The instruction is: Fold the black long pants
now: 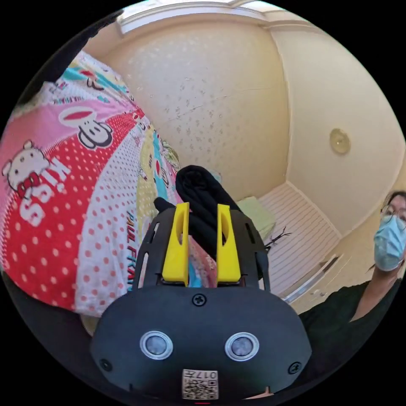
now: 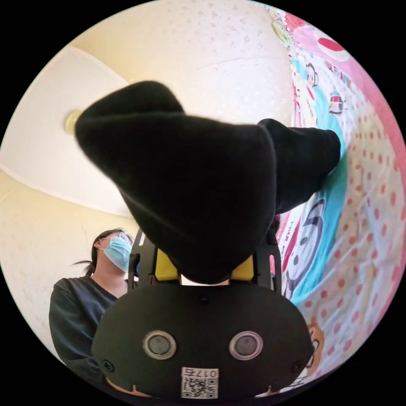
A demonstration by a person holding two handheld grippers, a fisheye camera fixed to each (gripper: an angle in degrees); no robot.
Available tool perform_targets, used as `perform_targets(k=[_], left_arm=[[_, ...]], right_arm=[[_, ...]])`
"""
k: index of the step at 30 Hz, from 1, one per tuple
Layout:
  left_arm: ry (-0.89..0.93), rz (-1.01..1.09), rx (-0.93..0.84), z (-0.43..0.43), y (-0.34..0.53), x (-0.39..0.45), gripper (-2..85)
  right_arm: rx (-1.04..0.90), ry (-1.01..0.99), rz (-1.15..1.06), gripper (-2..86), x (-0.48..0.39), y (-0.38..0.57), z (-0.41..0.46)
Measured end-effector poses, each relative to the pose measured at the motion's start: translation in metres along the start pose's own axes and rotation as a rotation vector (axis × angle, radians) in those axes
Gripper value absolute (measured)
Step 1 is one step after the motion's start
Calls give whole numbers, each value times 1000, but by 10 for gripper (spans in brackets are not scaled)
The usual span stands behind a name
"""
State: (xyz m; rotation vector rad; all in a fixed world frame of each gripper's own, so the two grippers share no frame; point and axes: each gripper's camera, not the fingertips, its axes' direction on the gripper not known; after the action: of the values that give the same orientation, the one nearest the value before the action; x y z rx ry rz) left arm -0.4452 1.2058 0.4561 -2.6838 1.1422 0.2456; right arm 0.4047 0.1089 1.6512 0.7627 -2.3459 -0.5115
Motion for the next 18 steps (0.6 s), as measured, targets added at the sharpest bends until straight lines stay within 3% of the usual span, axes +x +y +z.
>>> perform_targets(k=[3, 5, 8, 14, 16, 18], left_arm=[[-213, 93, 103, -38, -1, 8, 98], [-258, 118, 179, -59, -2, 9, 94], [-259, 135, 244, -86, -5, 2, 81], [-192, -22, 311, -120, -1, -46, 79], [-189, -50, 328, -126, 0, -53, 79], [-213, -61, 344, -132, 0, -55, 79]], right_arm=[[-83, -19, -43, 201, 3, -16, 50], [-114, -64, -41, 200, 17, -27, 89], [-149, -180, -10, 199, 59, -53, 163], [-207, -344, -2, 199, 156, -99, 337], [-236, -338, 19, 198, 197, -108, 382], [-269, -192, 94, 194, 263, -110, 421]])
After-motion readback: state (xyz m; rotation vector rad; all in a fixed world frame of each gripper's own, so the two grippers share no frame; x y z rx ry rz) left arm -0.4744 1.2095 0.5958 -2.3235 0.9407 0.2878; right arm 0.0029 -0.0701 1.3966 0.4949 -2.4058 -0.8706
